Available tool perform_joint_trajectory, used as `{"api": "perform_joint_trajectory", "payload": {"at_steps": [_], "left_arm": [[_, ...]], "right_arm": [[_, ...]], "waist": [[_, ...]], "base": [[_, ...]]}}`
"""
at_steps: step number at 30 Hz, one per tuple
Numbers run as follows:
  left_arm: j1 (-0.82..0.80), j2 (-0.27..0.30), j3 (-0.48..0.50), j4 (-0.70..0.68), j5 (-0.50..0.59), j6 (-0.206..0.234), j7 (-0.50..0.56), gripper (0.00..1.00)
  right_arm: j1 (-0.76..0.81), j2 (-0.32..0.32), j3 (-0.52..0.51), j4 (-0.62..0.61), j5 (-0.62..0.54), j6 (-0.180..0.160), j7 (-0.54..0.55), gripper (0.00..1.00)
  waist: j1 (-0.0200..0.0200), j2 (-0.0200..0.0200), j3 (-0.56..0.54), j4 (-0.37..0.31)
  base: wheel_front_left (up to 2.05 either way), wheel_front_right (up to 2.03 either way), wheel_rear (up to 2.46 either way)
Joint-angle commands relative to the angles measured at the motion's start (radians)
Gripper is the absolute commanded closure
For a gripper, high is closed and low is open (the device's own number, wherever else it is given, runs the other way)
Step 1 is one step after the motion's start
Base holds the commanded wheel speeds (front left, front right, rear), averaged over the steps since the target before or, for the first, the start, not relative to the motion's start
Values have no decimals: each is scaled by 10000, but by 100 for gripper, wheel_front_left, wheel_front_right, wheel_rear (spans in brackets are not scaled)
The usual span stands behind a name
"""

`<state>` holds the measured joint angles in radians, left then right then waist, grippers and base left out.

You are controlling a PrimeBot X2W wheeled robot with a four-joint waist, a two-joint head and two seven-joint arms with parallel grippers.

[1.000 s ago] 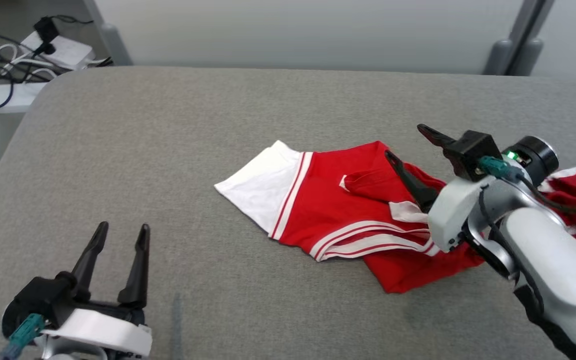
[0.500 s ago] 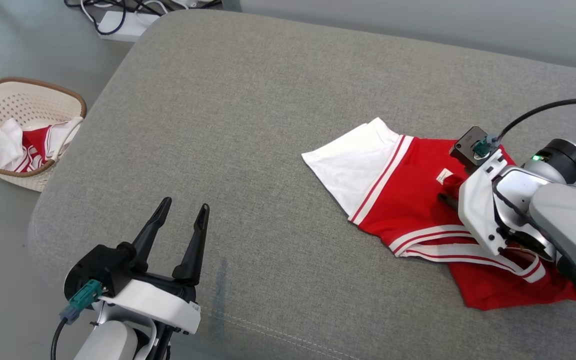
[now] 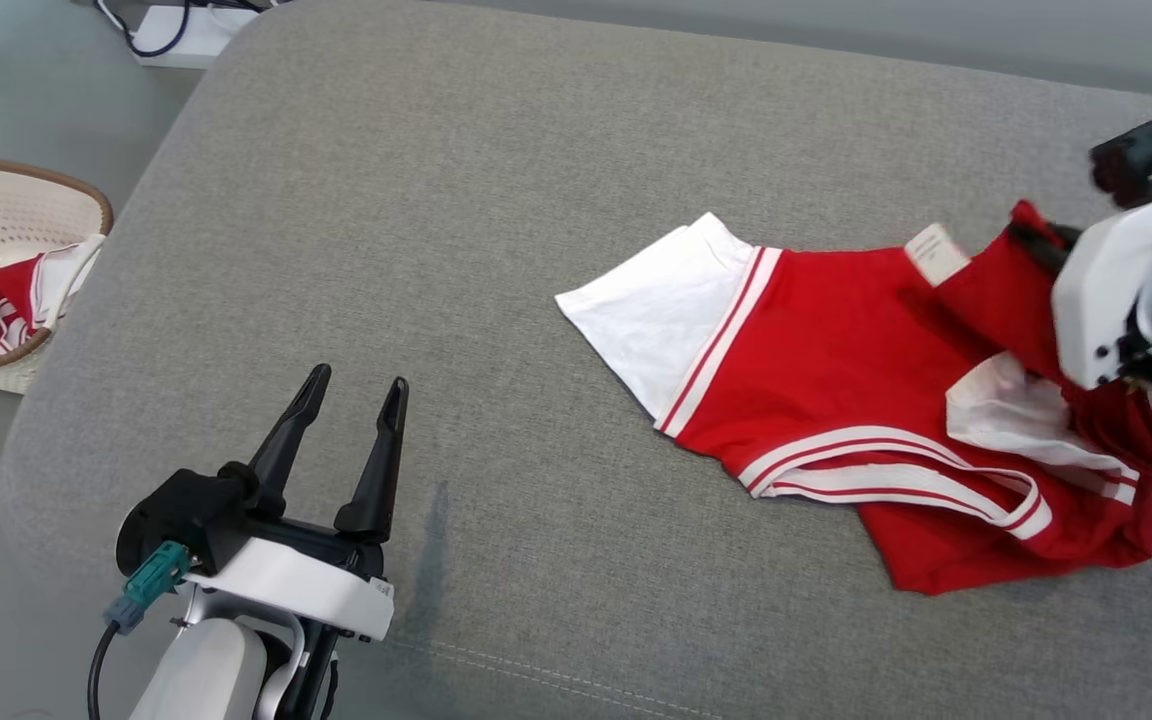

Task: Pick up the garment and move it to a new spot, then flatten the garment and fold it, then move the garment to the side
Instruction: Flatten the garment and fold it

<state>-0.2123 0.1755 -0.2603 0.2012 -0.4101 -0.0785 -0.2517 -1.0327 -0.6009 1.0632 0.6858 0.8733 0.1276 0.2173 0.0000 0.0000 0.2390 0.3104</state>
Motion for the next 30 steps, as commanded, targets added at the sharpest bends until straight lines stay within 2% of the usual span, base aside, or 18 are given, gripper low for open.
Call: {"api": "perform_joint_trajectory", "payload": {"at_steps": [1,6,17,18,19,24,30], "left_arm": [[-417,195,448,-252,126,-80,-100,0],[-506,180,561,-224,327,-213,-100,0],[-483,205,727,-109,514,-343,-100,0],[-485,219,707,-91,525,-356,-100,0],[-499,235,683,-74,534,-368,-100,0],[-619,283,617,-34,568,-402,-100,0],[-523,429,725,-129,633,-340,-101,0]], "right_arm": [[180,-362,-422,156,231,31,-430,100],[698,-786,-1394,1065,537,31,-1370,100],[1343,-337,-2420,1972,725,31,-2631,100],[1344,-221,-2478,2101,669,31,-2832,83],[1320,-103,-2540,2257,626,31,-2992,0],[1004,366,-2968,3295,632,31,-3594,0],[579,165,-3945,3975,694,31,-4686,0]], "waist": [[0,0,87,-247],[0,0,207,-641],[0,0,128,-1193],[0,0,141,-1224],[0,0,169,-1243],[0,0,281,-1242],[0,0,158,-1366]], "base": [[0,0,0],[0,0,0],[0,0,0],[0,0,0],[0,0,0],[0,0,0],[0,0,0]]}}
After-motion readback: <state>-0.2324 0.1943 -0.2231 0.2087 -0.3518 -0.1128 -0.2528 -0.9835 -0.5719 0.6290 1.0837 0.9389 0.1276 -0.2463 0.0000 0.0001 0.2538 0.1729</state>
